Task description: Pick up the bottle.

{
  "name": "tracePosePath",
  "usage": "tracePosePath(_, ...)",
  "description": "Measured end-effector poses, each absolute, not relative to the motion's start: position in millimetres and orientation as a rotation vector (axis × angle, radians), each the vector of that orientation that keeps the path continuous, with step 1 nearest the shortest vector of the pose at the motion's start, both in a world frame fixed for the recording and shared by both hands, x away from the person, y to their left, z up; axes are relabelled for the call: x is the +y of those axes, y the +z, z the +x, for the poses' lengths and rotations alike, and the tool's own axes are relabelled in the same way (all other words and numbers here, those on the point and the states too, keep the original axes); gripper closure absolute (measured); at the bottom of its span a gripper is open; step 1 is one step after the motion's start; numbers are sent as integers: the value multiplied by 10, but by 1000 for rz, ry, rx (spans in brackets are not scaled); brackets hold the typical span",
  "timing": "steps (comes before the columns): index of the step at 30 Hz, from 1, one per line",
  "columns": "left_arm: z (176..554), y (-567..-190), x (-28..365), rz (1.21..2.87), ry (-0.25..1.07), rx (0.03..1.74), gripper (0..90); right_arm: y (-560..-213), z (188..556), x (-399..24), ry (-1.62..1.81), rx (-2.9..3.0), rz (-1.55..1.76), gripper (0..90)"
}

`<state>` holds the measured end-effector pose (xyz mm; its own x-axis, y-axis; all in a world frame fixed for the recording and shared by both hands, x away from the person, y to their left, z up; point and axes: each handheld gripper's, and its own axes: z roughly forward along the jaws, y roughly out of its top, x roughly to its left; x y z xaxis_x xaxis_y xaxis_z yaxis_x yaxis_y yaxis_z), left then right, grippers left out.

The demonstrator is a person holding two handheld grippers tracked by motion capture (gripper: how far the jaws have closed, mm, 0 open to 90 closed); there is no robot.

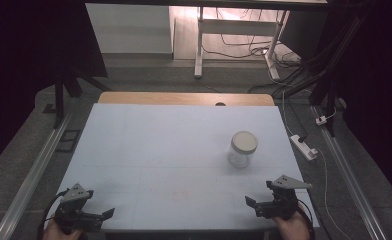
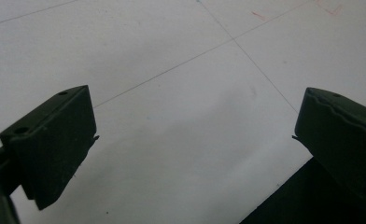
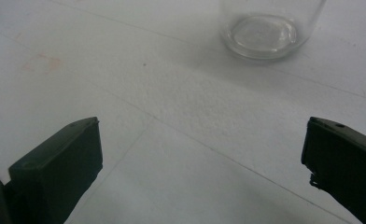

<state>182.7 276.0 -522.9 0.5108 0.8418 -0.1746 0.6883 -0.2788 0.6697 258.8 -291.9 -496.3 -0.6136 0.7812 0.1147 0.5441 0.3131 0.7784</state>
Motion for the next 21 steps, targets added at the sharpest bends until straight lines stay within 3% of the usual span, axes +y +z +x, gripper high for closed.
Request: tracePosePath(21,1806,-5215,2745,2046,317,1224,0,-4874,2712,-2776,1212,2280,1144,0)
